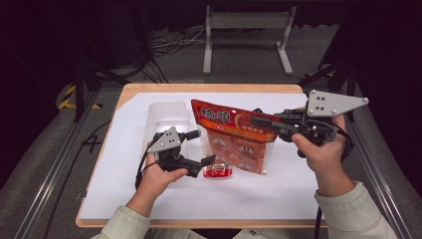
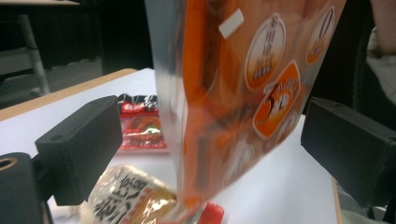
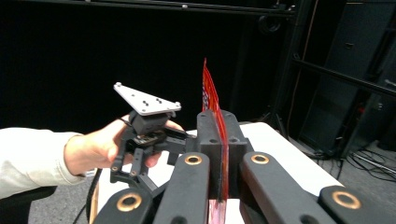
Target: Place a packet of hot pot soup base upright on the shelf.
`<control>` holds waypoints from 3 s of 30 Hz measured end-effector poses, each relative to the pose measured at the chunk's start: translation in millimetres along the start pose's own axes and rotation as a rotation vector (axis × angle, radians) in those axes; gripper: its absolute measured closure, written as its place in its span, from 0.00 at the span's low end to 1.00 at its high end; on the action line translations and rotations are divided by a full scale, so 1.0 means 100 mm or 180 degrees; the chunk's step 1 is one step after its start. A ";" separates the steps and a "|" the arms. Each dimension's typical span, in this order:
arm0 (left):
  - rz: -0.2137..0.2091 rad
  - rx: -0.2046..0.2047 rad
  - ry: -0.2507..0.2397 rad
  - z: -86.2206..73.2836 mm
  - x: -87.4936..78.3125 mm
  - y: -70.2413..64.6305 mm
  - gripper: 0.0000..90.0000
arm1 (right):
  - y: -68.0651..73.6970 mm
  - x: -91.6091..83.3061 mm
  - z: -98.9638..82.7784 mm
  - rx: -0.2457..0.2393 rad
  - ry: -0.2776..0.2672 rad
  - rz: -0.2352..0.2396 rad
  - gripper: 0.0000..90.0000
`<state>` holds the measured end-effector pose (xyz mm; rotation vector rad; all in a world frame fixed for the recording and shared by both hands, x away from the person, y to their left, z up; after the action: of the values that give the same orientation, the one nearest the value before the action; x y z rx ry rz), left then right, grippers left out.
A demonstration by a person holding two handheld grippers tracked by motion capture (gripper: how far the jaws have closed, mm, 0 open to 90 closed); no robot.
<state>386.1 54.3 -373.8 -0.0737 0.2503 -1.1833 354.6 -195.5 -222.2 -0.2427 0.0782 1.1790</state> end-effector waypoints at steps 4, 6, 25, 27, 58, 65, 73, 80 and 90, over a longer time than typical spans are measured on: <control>-0.0066 -0.0034 -0.0018 0.00 0.05 0.00 0.06 | 0.02 0.05 -0.01 -0.0001 -0.0012 0.0050 1.00; -0.0061 -0.0006 0.0022 -0.01 0.09 -0.01 0.06 | 0.03 0.08 -0.02 -0.0007 -0.0013 0.0096 1.00; -0.0360 -0.0004 -0.0048 -0.04 0.11 -0.10 0.41 | 0.04 0.20 -0.17 0.0084 -0.0166 0.0302 1.00; -0.0379 -0.0045 0.0029 -0.06 0.10 -0.11 0.50 | 0.04 0.20 -0.19 0.0099 -0.0172 0.0282 1.00; -0.0372 0.0191 0.0361 0.00 0.00 -0.20 0.78 | -0.02 0.10 -0.28 0.0169 -0.0157 -0.0026 0.88; -0.0362 0.0120 0.0272 0.05 -0.06 -0.18 0.78 | -0.06 -0.04 -0.34 0.0329 -0.0316 -0.0244 0.57; -0.0282 0.0141 0.0180 0.23 -0.18 -0.10 0.78 | -0.19 -0.27 -0.69 0.0630 -0.0263 -0.0554 0.49; -0.0137 0.0166 0.0161 0.42 -0.25 0.06 0.78 | -0.25 -0.36 -1.05 0.0873 -0.0060 -0.0656 0.54; 0.0001 0.0172 0.0085 0.67 -0.37 0.30 0.78 | -0.34 -0.49 -1.43 0.1018 0.0307 -0.1015 0.49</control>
<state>415.5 94.8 -308.5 -0.0105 0.2417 -1.1905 376.1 -284.9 -346.5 -0.0267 0.2995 0.8226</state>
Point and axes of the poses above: each handheld gripper's, and its own axes: x roughly forward along the jaws, z roughly out of its top, y roughly to its left, the point moved 4 cm from there along x, roughly forward along the jaws, and after that the axes turned 3 degrees about -x, right-handed, at the moved point
